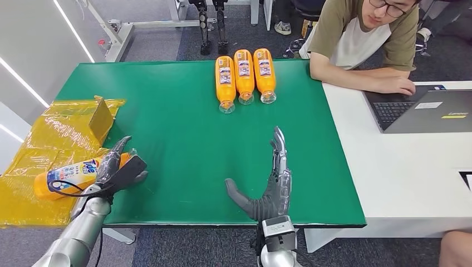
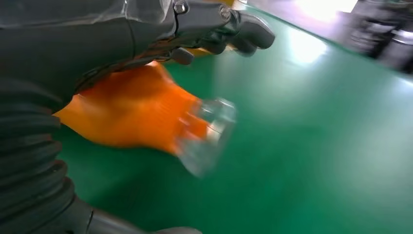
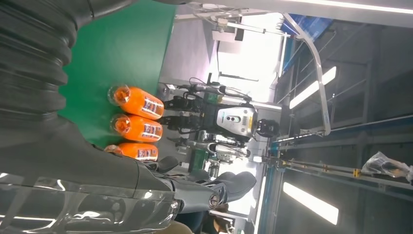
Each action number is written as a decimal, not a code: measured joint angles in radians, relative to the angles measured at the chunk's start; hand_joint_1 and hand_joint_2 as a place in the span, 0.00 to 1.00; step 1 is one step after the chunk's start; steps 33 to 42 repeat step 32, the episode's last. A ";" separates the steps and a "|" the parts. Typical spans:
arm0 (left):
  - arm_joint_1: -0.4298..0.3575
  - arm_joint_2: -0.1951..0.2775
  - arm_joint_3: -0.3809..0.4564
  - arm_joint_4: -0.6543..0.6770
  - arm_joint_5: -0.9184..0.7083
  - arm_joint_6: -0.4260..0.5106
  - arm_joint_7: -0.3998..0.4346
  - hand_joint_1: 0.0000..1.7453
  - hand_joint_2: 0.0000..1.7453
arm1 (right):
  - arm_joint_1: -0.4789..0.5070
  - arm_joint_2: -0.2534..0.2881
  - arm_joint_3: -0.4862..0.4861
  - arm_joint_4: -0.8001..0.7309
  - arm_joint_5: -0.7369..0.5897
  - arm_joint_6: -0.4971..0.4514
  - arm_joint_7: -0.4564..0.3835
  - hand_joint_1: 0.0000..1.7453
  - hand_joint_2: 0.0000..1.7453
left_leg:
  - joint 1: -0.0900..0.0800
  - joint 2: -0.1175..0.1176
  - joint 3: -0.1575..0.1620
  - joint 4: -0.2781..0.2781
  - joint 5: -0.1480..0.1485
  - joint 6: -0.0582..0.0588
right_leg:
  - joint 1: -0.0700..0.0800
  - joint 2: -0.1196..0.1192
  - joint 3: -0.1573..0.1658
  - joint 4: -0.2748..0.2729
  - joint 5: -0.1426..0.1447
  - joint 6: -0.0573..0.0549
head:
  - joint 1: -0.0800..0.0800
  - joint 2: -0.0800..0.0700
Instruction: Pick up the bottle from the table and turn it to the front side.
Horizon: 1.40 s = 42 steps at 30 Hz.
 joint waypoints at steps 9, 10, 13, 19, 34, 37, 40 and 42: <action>0.059 0.005 0.032 -0.226 0.492 -0.467 -0.177 0.00 1.00 | 0.003 -0.020 0.002 0.009 -0.016 -0.011 0.000 0.00 1.00 | 0.000 0.001 -0.001 0.000 0.000 0.000 | 0.000 0.001 -0.001 0.000 0.000 -0.001 | 0.000 0.000; 0.068 0.011 0.013 -0.275 0.564 -0.493 -0.177 0.00 1.00 | 0.005 -0.021 0.002 0.009 -0.016 -0.014 0.000 0.00 1.00 | 0.000 0.001 -0.001 0.000 0.000 0.000 | 0.000 0.001 -0.001 0.000 0.000 0.000 | 0.000 0.000; 0.091 0.022 -0.043 -0.436 0.740 -0.545 -0.178 0.00 1.00 | 0.011 -0.024 0.003 0.009 -0.014 -0.017 0.000 0.00 1.00 | 0.000 -0.001 -0.002 0.000 0.000 0.000 | 0.000 -0.001 -0.002 0.000 0.000 0.000 | 0.000 0.000; 0.112 -0.025 -0.067 -0.750 0.902 -0.569 -0.178 0.00 1.00 | 0.032 -0.024 0.003 0.009 0.013 -0.008 0.000 0.00 1.00 | 0.000 -0.002 -0.002 0.001 0.000 0.000 | 0.000 -0.002 -0.001 -0.001 0.000 0.000 | 0.000 0.000; 0.165 -0.301 -0.156 -0.934 0.799 0.257 -0.178 0.00 1.00 | 0.077 0.006 -0.027 0.002 0.095 -0.025 0.000 0.00 1.00 | 0.000 -0.003 -0.003 0.001 -0.001 0.001 | 0.000 -0.003 -0.001 -0.001 0.000 0.001 | 0.000 0.000; 0.165 -0.301 -0.156 -0.934 0.799 0.257 -0.178 0.00 1.00 | 0.077 0.006 -0.027 0.002 0.095 -0.025 0.000 0.00 1.00 | 0.000 -0.003 -0.003 0.001 -0.001 0.001 | 0.000 -0.003 -0.001 -0.001 0.000 0.001 | 0.000 0.000; 0.165 -0.301 -0.156 -0.934 0.799 0.257 -0.178 0.00 1.00 | 0.077 0.006 -0.027 0.002 0.095 -0.025 0.000 0.00 1.00 | 0.000 -0.003 -0.003 0.001 -0.001 0.001 | 0.000 -0.003 -0.001 -0.001 0.000 0.001 | 0.000 0.000; 0.165 -0.301 -0.156 -0.934 0.799 0.257 -0.178 0.00 1.00 | 0.077 0.006 -0.027 0.002 0.095 -0.025 0.000 0.00 1.00 | 0.000 -0.003 -0.003 0.001 -0.001 0.001 | 0.000 -0.003 -0.001 -0.001 0.000 0.001 | 0.000 0.000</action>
